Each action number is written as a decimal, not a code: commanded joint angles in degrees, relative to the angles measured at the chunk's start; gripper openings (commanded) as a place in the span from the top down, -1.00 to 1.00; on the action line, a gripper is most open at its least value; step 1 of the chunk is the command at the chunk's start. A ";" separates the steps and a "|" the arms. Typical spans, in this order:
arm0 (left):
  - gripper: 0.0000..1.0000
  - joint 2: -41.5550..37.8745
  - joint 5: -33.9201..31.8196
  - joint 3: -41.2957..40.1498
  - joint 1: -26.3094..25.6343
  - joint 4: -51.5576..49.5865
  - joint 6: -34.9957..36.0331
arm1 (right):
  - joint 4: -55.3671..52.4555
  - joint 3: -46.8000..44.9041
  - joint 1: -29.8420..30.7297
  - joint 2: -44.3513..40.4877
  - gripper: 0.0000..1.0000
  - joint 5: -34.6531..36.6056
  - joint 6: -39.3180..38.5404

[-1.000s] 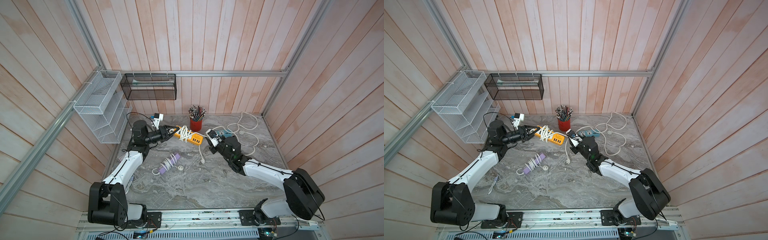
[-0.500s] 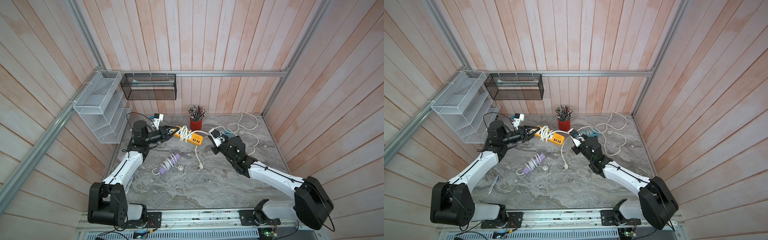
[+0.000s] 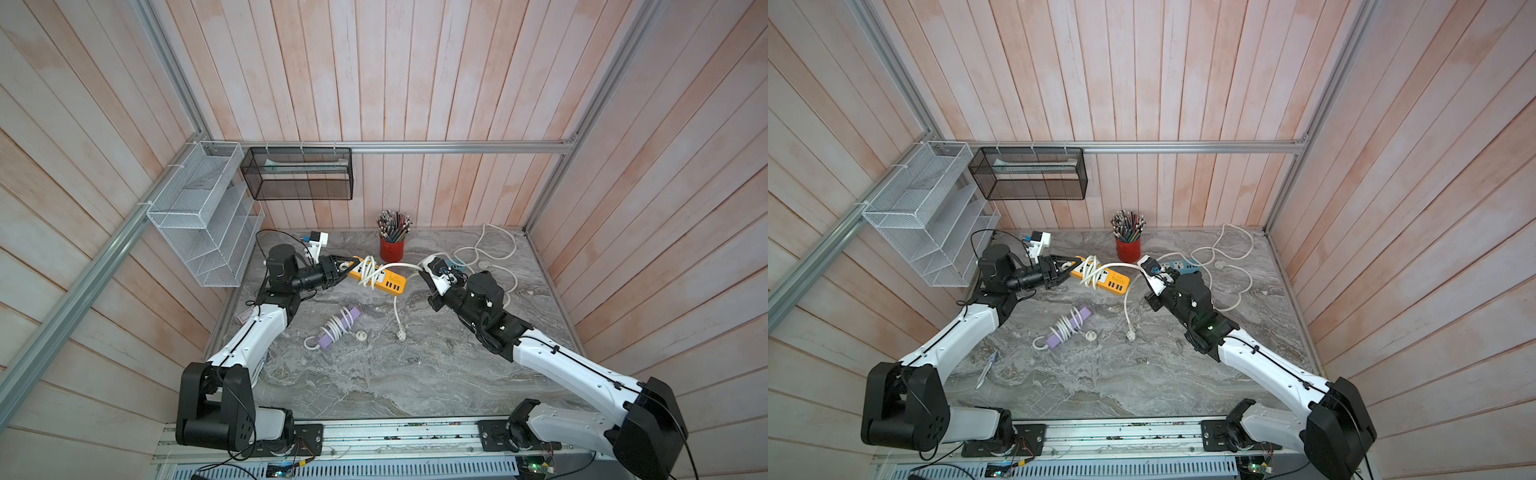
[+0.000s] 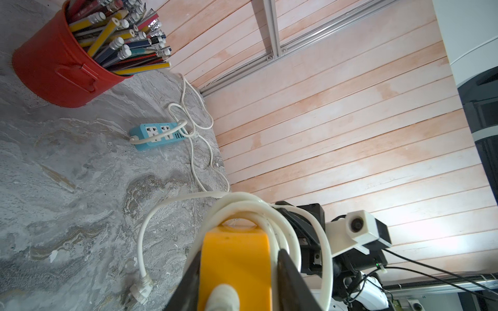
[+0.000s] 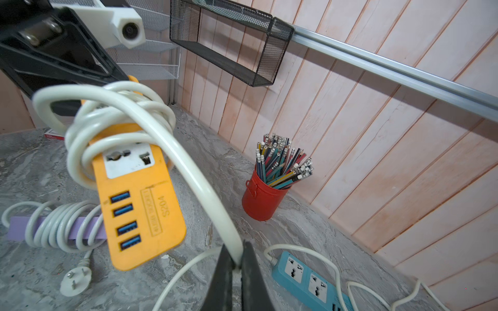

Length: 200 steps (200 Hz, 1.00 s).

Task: Unwrap the cord wrapped around the power strip
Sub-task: Unwrap the power cord from the power strip.

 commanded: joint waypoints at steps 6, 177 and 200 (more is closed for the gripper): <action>1.00 0.64 -0.45 -0.16 -0.18 4.51 -0.35 | -5.59 3.67 2.29 -3.17 1.00 -0.73 1.24; 1.00 2.24 -4.11 4.13 -0.22 11.45 -4.77 | -15.27 -1.90 12.24 -5.33 1.00 -2.66 10.72; 1.00 1.72 -4.10 4.68 -0.23 11.57 -4.76 | -12.34 -3.80 11.95 -2.53 1.00 -1.91 14.35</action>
